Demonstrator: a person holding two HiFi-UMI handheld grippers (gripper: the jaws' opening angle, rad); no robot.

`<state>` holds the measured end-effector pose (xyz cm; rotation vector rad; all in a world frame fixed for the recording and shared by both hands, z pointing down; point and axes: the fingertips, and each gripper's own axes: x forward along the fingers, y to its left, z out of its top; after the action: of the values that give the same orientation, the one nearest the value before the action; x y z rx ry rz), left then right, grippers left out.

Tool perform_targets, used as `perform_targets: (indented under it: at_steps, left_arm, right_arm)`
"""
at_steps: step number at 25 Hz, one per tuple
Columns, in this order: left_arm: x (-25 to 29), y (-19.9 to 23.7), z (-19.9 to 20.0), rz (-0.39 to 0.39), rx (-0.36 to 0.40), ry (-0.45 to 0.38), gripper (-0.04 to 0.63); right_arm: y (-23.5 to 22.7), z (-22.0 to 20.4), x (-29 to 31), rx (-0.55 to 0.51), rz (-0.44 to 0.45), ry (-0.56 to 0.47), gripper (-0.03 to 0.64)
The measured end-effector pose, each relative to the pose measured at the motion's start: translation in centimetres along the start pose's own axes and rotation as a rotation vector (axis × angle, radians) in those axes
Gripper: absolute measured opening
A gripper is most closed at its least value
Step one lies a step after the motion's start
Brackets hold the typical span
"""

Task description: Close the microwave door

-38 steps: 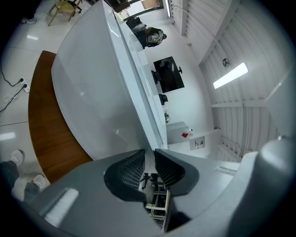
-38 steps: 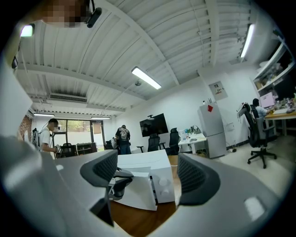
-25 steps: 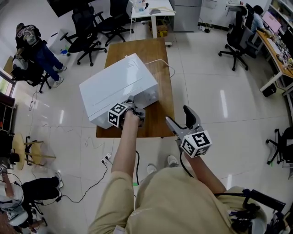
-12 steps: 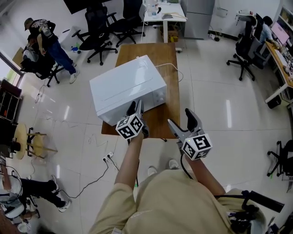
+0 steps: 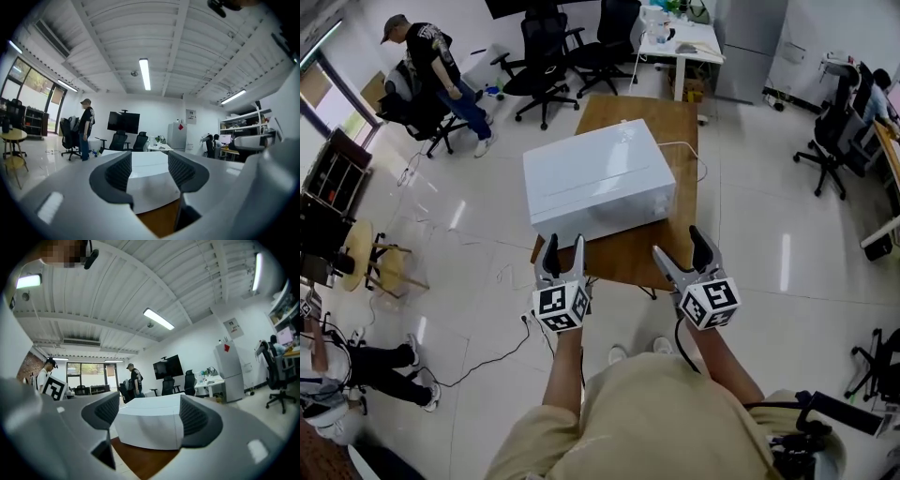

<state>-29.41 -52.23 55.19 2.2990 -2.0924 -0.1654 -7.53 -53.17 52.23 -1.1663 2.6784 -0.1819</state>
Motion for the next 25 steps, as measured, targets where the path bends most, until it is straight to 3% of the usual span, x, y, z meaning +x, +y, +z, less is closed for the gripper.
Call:
perform_targets:
  at_steps: [4, 6, 8, 14, 20, 25]
  left_arm:
    - [-3.0, 1.3, 1.4, 0.048, 0.126, -0.055, 0.278]
    - [-4.5, 2.1, 1.9, 0.081, 0.214, -0.070, 0.340]
    - [-5.7, 2.2, 2.5, 0.091, 0.254, -0.084, 0.353]
    - [-8.1, 3.2, 3.0, 0.065, 0.226, -0.101, 0.356]
    - [-11.5, 5.5, 4.0, 0.007, 0.228, -0.110, 0.354]
    - [-12.3, 3.9, 4.2, -0.041, 0.215, -0.106, 0.354]
  right_arm:
    - [2.8, 0.9, 0.8, -0.186, 0.021, -0.033, 0.391]
    - [4.0, 0.9, 0.9, -0.184, 0.028, -0.053, 0.390]
    - [4.6, 0.7, 1.0, -0.166, 0.029, -0.052, 0.390]
    - [7.0, -0.8, 0.9, -0.138, 0.026, -0.043, 0.390]
    - [12.4, -1.9, 0.3, -0.144, 0.001, -0.012, 0.390]
    - [13.1, -1.1, -2.9, -0.163, -0.047, 0.014, 0.390]
